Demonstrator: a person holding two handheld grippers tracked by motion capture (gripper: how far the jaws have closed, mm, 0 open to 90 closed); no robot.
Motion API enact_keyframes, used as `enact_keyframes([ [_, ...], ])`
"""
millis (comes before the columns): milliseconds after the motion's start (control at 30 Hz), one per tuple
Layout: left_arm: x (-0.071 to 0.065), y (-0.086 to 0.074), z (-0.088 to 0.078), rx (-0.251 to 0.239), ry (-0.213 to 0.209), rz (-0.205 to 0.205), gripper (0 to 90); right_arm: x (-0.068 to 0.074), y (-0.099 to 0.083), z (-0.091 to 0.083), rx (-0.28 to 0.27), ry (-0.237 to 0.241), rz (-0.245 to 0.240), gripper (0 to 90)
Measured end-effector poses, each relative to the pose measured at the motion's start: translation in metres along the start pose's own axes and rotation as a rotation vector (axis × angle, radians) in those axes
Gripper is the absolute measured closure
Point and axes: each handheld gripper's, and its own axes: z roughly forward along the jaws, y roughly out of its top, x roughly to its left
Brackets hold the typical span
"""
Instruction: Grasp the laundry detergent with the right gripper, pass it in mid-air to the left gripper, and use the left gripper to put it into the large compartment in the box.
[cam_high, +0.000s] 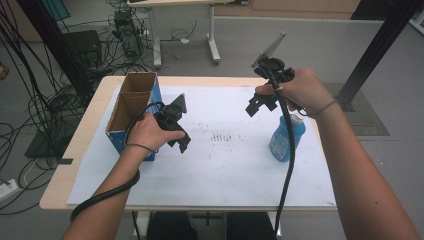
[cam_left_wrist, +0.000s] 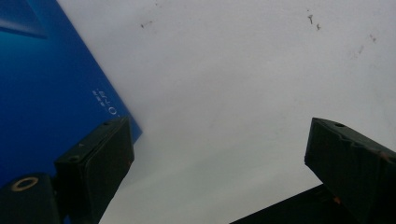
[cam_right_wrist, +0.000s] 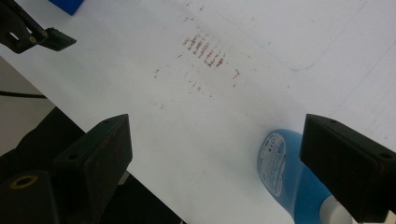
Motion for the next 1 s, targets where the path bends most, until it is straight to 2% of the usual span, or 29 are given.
enact_keyframes([
  [200,-0.0002,-0.0007,-0.0002,0.0,0.002,-0.001,8.5,-0.0004,-0.0005,0.0009,0.005,-0.008,0.012,9.3],
  [1000,-0.0021,0.0014,0.0039,0.007,-0.012,-0.005,8.4,0.0015,-0.0047,0.0003,-0.003,-0.024,0.007,8.6],
])
